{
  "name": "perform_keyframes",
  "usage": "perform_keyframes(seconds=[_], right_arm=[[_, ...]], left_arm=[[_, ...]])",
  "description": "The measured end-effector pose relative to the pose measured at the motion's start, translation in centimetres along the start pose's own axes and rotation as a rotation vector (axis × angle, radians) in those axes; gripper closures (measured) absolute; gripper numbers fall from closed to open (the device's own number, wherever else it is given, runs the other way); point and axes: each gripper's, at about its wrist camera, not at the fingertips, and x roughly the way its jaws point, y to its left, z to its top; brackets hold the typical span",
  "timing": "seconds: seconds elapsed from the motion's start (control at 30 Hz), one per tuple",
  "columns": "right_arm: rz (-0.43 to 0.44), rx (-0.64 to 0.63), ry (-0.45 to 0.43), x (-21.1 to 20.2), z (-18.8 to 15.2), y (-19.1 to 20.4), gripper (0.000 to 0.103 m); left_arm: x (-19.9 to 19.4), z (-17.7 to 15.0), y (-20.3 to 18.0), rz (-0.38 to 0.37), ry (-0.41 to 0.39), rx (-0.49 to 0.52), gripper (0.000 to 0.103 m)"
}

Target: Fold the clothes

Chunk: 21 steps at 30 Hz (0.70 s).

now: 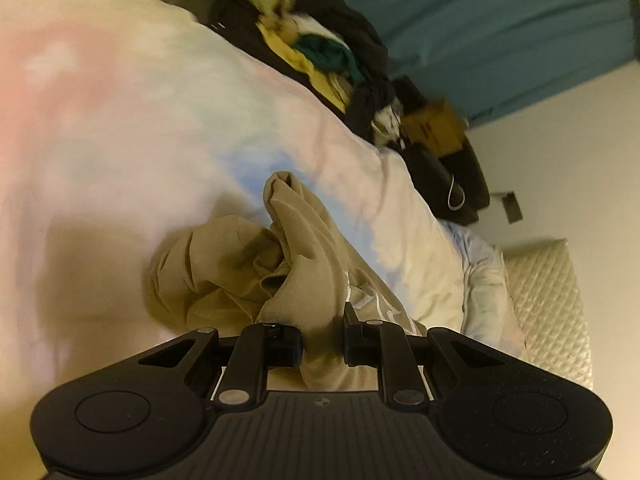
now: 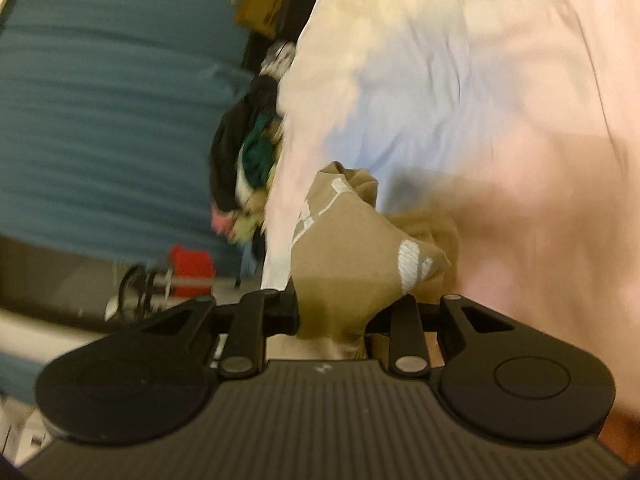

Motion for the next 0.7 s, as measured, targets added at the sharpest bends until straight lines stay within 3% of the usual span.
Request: perform_keyframes(seconds=[0.17, 0.4, 0.57, 0.7], right_arm=[[-0.023, -0.058, -0.095, 3.4, 7.1, 3.5, 0.075], [0.095, -0.186, -0.213, 6.5, 12.7, 6.4, 0.075], [0.085, -0.282, -0.251, 9.2, 12.9, 2.7, 0.075], [0.02, -0.318, -0.224, 11.3, 11.5, -1.8, 0.075]], left_arm=[[7.2, 3.7, -6.4, -0.013, 0.006, 0.074, 0.085], [13.1, 6.5, -12.0, -0.095, -0.09, 0.276, 0.084], [17.7, 4.4, -9.4, -0.063, -0.08, 0.414, 0.084], [20.4, 2.2, -5.1, -0.031, -0.004, 0.432, 0.084]])
